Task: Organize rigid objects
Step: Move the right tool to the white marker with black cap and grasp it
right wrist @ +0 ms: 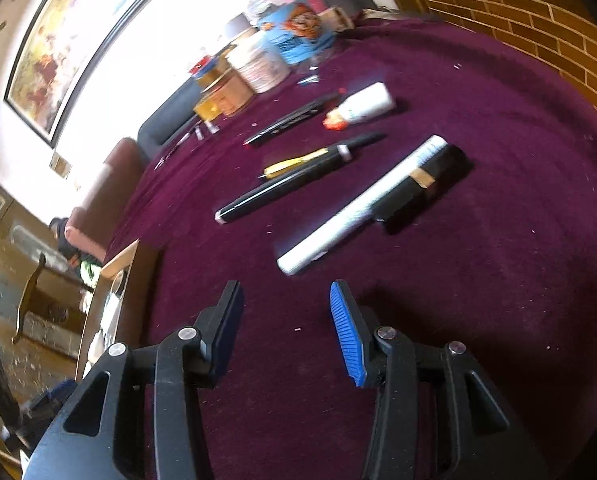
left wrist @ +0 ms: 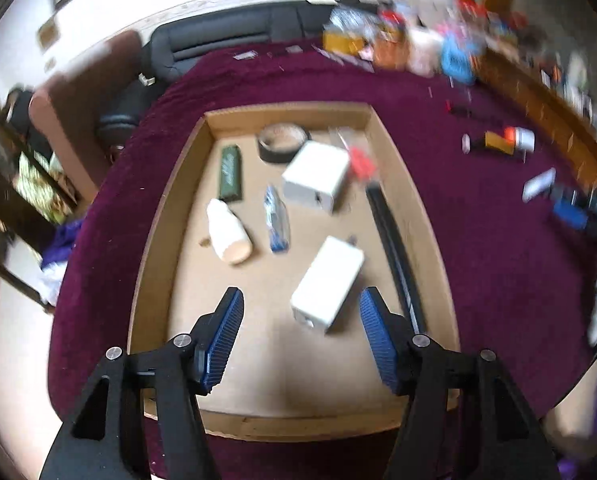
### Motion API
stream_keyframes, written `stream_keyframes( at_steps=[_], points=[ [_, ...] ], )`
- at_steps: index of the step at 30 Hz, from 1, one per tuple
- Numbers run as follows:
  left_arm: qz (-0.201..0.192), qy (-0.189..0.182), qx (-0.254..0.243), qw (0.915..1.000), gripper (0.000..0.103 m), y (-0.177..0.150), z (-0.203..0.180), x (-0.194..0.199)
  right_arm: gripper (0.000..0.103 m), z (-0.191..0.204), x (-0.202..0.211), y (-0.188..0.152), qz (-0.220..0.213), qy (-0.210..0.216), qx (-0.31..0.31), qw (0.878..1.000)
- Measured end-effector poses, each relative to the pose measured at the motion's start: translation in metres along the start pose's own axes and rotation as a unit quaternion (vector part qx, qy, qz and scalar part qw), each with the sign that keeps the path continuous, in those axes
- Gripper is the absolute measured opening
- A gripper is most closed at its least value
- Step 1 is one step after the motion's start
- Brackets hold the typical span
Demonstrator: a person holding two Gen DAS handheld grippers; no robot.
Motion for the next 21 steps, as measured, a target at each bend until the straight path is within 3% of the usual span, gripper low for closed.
stream_keyframes(
  at_steps=[2, 5, 10, 15, 21],
  points=[
    [0.016, 0.008, -0.014, 0.9997, 0.049, 0.002, -0.012, -0.013, 0.043, -0.006, 0.000, -0.001, 0.000, 0.000, -0.011, 1.000],
    [0.018, -0.016, 0.008, 0.9997, 0.038, 0.019, -0.020, -0.028, 0.043, -0.013, 0.001, -0.001, 0.000, 0.008, -0.031, 1.000],
    [-0.023, -0.053, 0.069, 0.9960, 0.037, 0.042, -0.019, -0.024, 0.043, -0.026, 0.001, -0.002, 0.007, 0.024, -0.063, 0.998],
    [-0.071, -0.063, 0.101, 0.9903, 0.052, 0.029, -0.013, 0.013, 0.046, -0.031, 0.001, 0.001, 0.005, 0.036, -0.075, 0.997],
    [-0.128, -0.082, 0.111, 0.9822, 0.065, 0.013, -0.024, 0.058, 0.049, -0.012, 0.011, 0.006, -0.012, 0.009, -0.018, 1.000]
  ],
)
Point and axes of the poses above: each gripper's, at about its wrist camera, not at the fingertips, and x roughly against the way its jaws point, z to its left, y to its top, the point moved 1 cm from there along -x, roughly the way its jaws point, and after that the axes turned 1 degree about x, right-handed, at the moved point
